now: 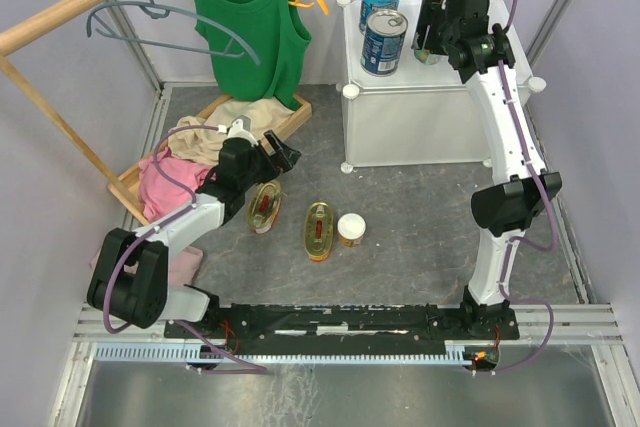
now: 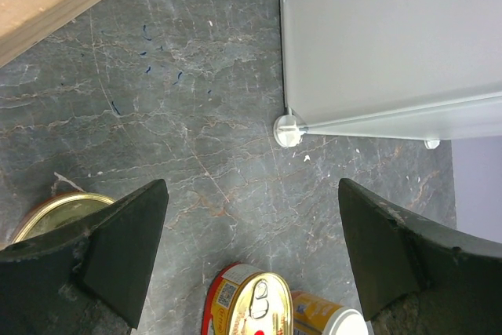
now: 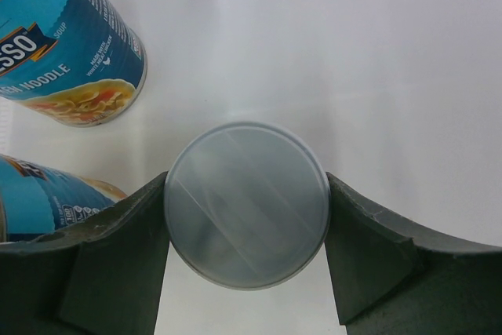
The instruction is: Place and organize the canned foods onto the counter
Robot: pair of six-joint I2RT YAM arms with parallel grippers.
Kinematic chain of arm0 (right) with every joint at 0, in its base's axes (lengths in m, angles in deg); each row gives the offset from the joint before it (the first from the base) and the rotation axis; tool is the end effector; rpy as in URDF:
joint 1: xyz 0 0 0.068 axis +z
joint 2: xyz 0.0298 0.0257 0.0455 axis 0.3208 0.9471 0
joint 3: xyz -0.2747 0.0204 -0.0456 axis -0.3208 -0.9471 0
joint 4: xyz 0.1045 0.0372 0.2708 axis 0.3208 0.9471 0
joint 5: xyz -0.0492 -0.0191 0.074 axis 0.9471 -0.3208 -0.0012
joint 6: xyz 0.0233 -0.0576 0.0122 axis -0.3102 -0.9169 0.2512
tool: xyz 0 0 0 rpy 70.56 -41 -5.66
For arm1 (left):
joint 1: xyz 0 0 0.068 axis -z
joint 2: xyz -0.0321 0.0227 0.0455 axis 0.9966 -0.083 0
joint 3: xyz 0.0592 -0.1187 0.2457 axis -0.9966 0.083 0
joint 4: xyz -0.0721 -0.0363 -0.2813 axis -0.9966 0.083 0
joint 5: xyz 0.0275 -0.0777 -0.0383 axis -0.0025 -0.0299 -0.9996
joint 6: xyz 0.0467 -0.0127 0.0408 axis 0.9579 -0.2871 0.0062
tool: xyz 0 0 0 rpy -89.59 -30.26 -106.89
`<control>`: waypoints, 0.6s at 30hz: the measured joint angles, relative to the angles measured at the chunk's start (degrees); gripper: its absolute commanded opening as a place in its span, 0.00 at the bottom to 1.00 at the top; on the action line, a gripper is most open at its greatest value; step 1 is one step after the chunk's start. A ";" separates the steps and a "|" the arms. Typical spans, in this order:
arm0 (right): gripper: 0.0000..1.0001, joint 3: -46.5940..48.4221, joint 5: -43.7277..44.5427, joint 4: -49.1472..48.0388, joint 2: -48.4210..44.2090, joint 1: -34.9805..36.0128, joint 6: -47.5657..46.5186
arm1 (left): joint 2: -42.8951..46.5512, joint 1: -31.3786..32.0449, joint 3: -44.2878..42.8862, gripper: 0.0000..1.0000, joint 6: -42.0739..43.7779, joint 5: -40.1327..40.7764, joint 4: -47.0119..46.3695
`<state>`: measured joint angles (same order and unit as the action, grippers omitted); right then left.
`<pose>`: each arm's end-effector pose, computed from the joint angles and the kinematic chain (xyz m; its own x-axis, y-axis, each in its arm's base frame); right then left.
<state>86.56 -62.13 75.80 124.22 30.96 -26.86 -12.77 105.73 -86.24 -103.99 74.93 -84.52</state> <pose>0.4694 0.0904 0.4725 -0.3752 0.1910 -0.9070 0.1067 0.9809 0.1624 0.3115 -0.1193 0.2084 -0.5458 -0.5171 -0.6593 0.0370 0.7712 -0.6355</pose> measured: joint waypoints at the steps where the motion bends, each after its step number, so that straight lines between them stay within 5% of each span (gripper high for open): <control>1: 0.53 0.09 -0.02 -0.04 0.15 -0.02 0.17 | 0.00 0.09 -0.15 0.95 -0.02 0.00 0.31; 7: 0.73 0.70 -0.46 -1.36 1.44 -0.26 0.31 | 0.00 0.90 -1.90 0.94 0.00 0.00 1.03; 18: 0.86 0.68 -0.90 -1.66 1.62 -0.37 0.24 | 0.02 1.40 -2.12 0.94 0.00 0.04 1.09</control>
<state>87.23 -63.03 74.14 125.84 30.59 -26.62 -12.75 107.13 -88.36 -103.99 74.97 -83.43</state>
